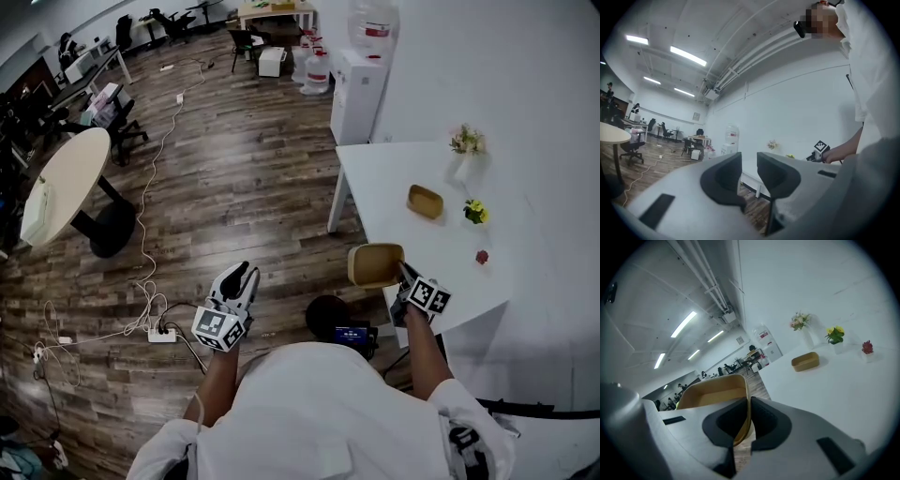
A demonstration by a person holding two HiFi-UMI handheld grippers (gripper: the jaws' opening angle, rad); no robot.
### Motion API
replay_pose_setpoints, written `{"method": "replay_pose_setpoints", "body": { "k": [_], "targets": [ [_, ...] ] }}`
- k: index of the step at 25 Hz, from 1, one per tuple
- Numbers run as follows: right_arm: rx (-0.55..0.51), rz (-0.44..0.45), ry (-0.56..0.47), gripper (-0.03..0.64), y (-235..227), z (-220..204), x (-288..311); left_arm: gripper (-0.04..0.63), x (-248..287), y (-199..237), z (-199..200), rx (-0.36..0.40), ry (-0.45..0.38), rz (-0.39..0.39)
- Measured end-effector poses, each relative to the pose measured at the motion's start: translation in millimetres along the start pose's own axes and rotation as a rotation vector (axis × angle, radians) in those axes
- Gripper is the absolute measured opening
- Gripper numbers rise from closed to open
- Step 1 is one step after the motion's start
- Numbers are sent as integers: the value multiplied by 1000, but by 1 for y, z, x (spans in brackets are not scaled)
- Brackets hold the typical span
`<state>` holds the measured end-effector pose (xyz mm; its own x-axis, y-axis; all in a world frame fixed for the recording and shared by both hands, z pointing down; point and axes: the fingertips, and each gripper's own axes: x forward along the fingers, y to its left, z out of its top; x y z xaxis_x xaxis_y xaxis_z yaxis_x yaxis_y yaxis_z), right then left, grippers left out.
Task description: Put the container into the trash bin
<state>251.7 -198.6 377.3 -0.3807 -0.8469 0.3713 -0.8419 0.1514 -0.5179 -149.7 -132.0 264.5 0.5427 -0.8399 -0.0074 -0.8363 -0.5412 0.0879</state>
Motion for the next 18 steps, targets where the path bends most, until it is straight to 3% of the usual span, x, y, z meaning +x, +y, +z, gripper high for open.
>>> {"method": "replay_pose_setpoints", "body": {
  "k": [10, 18],
  "targets": [
    [-10, 33, 17, 46, 81, -77, -6, 101, -93, 10, -8, 45, 8, -32],
    [-26, 28, -12, 46, 106, -132, -15, 98, -162, 12, -47, 25, 46, -50]
  ]
}}
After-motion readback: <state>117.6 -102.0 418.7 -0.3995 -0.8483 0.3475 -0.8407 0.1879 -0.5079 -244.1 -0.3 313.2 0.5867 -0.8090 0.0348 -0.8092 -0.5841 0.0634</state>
